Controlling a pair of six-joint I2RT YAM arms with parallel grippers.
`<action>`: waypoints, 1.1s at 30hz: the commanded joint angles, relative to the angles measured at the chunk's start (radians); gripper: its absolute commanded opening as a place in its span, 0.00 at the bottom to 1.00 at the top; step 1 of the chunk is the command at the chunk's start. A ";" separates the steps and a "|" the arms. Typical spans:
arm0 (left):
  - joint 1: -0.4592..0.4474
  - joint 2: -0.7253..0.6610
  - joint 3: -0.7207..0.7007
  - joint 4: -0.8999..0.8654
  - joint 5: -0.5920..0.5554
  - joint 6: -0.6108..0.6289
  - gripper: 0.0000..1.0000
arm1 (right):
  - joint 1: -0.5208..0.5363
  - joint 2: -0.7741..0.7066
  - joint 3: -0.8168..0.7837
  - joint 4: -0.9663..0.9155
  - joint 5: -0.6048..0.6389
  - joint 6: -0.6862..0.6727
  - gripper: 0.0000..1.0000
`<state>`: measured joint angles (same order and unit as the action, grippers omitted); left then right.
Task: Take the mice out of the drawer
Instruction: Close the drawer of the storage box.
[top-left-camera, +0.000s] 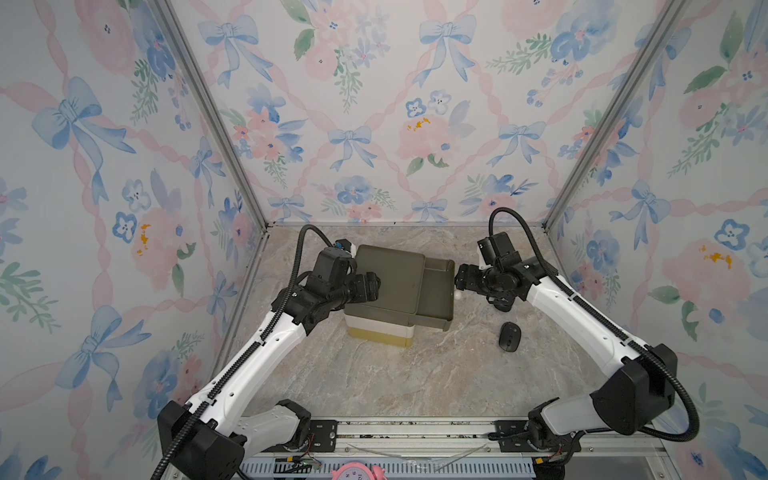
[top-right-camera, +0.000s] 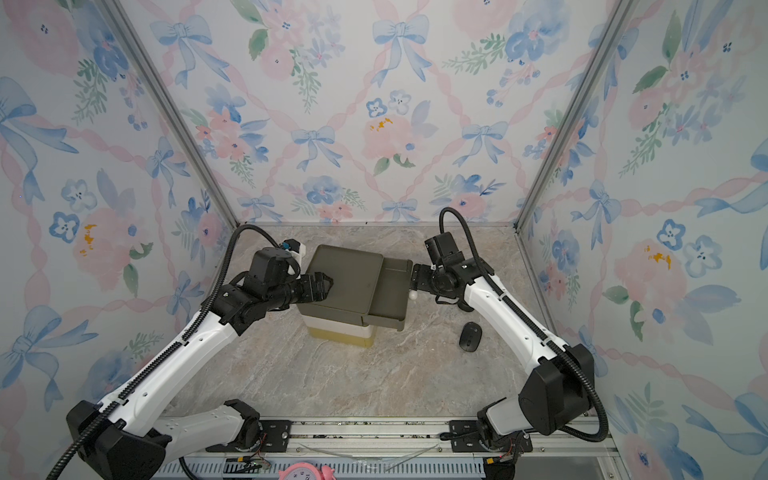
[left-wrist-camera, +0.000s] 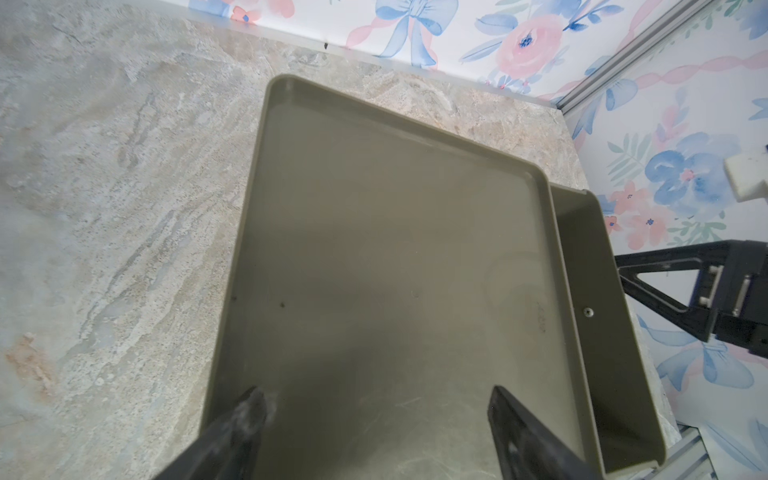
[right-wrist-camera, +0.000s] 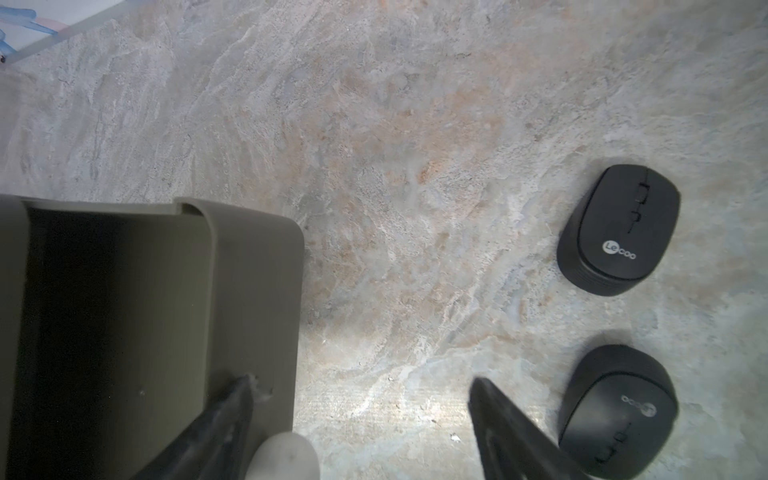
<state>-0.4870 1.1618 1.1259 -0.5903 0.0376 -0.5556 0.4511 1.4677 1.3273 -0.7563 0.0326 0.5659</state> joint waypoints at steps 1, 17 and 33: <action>0.008 -0.008 -0.027 0.009 0.029 -0.021 0.85 | 0.036 0.031 0.039 0.047 -0.038 0.010 0.84; 0.008 -0.041 -0.053 0.029 0.045 -0.031 0.82 | 0.071 0.194 0.142 0.145 -0.142 -0.011 0.84; 0.008 -0.057 -0.016 0.029 0.047 -0.025 0.82 | 0.065 0.222 0.119 0.250 -0.229 -0.014 0.86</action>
<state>-0.4835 1.1263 1.0847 -0.5488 0.0666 -0.5797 0.5102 1.6920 1.4399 -0.5819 -0.1478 0.5507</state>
